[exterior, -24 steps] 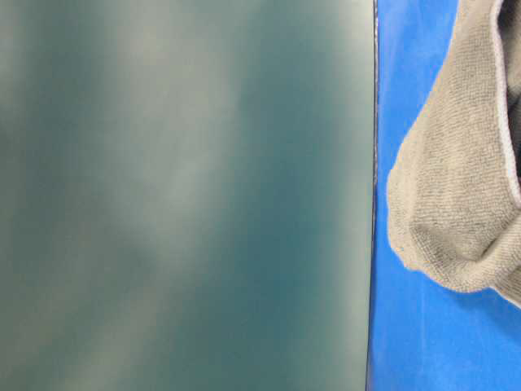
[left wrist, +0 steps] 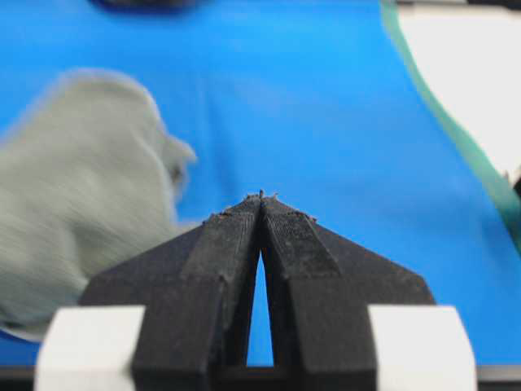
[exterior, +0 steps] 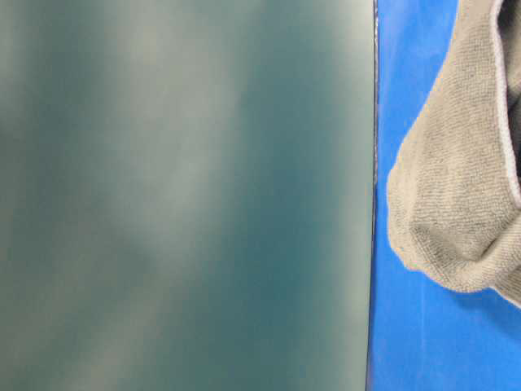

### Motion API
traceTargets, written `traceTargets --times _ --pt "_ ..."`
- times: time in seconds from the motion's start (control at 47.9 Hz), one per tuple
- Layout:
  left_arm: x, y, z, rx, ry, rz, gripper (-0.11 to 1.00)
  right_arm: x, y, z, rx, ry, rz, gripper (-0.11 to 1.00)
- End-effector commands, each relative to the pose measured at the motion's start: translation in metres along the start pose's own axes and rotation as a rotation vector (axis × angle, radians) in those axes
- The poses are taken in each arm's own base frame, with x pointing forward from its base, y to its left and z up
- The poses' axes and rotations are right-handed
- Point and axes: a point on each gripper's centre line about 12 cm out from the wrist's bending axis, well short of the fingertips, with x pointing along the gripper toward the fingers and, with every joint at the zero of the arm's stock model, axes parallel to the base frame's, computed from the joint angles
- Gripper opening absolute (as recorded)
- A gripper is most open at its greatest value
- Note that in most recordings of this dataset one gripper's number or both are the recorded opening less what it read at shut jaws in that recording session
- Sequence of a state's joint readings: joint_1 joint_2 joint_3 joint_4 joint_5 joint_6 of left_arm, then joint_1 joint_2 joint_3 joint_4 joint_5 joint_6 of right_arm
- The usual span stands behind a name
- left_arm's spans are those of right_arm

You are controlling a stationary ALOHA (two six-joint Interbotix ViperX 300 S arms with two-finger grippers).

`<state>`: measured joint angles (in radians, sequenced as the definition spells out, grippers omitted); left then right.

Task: Fold a large towel.
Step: 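Move both grippers in and grasp the grey towel's edges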

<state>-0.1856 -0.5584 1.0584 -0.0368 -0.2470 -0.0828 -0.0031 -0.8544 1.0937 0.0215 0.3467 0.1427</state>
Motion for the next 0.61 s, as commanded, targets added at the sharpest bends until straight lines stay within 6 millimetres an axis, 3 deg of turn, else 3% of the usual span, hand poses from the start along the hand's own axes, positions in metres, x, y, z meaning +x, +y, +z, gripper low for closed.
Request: traceTargets --times 0.0,0.188,0.271,0.459,0.522,0.585 --pt "0.021 -0.004 0.005 -0.015 0.027 -0.008 0.01 0.005 0.000 -0.004 0.053 0.079 -0.010 0.00" --pt "0.072 -0.007 -0.023 -0.086 0.213 0.009 0.05 0.027 -0.004 -0.031 0.143 0.275 -0.059 0.01" --pt "0.090 -0.008 -0.036 -0.114 0.284 0.019 0.24 0.037 -0.006 -0.042 0.150 0.340 -0.077 0.12" --pt "0.119 -0.006 -0.067 -0.162 0.440 0.057 0.78 0.066 -0.010 -0.058 0.136 0.395 -0.096 0.64" --pt "0.126 -0.004 -0.075 -0.162 0.465 0.065 0.85 0.076 -0.011 -0.062 0.132 0.395 -0.097 0.67" --pt "0.134 -0.002 -0.081 -0.166 0.479 0.073 0.84 0.086 -0.012 -0.066 0.127 0.395 -0.098 0.64"
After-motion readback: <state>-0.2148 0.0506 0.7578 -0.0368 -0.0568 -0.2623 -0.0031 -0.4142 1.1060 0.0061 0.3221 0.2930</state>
